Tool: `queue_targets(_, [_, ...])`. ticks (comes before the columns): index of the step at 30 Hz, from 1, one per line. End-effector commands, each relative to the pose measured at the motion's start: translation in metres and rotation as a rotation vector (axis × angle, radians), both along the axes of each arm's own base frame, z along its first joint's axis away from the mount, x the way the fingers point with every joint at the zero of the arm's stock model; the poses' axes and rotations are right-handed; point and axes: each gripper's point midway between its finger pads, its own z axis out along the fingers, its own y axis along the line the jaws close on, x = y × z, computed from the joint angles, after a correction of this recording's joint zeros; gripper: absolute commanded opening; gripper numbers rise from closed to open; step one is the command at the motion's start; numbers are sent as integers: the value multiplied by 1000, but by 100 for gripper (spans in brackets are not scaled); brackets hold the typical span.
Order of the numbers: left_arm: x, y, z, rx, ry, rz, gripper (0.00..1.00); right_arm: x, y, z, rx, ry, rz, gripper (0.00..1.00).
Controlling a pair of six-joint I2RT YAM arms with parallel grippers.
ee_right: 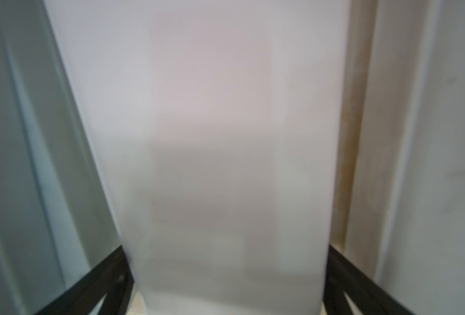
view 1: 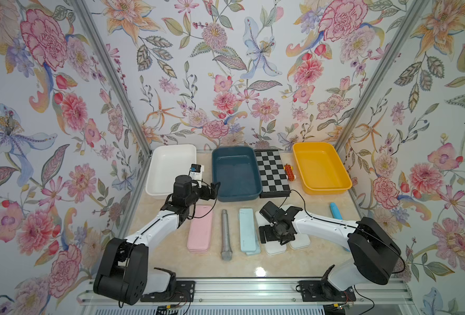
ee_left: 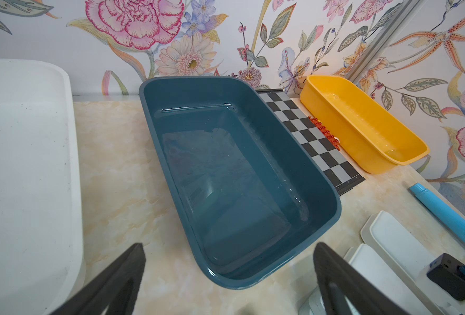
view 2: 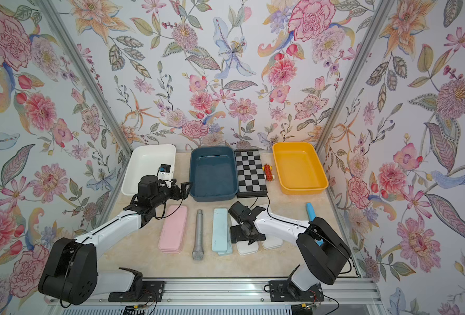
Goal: Place the pencil cases by color into the storage box
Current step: Pick up the pencil case from the center of the board.
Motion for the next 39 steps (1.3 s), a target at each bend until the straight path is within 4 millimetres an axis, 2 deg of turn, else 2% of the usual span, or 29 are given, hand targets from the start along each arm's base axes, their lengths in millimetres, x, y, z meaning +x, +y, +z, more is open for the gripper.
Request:
queue_targets(1, [4,-5,5,6,-14,-9,98,-14,-40,-8,-128,50,-31,100])
queue_targets(8, [4,-5,8,1,-18,-9,98,-14,-40,-12,-129,76,-22,99])
queue_targets(14, [6,-6,5,2,-10,-10,98,-15,-36,-10,-104,70,-22,89])
queue_targets(17, [11,-8,-3,1,19,13,98,-11,-36,-1,-104,44,-20,84])
queue_targets(20, [18,-13,-16,-29,87,42,98,-2,-33,17,-98,-1,-12,82])
queue_targets(22, [26,-17,-16,-38,115,67,98,7,-30,32,-85,-45,2,74])
queue_targets(25, [28,-31,-21,-61,164,18,98,19,-26,56,-63,-100,8,73])
queue_targets(29, [33,-58,-16,-138,221,-72,98,32,-20,81,-38,-155,36,75])
queue_targets(34, [31,-103,-2,-252,289,-207,98,46,-12,98,16,-225,76,75])
queue_targets(39, [21,-142,11,-350,367,-329,96,61,-6,106,82,-287,89,75])
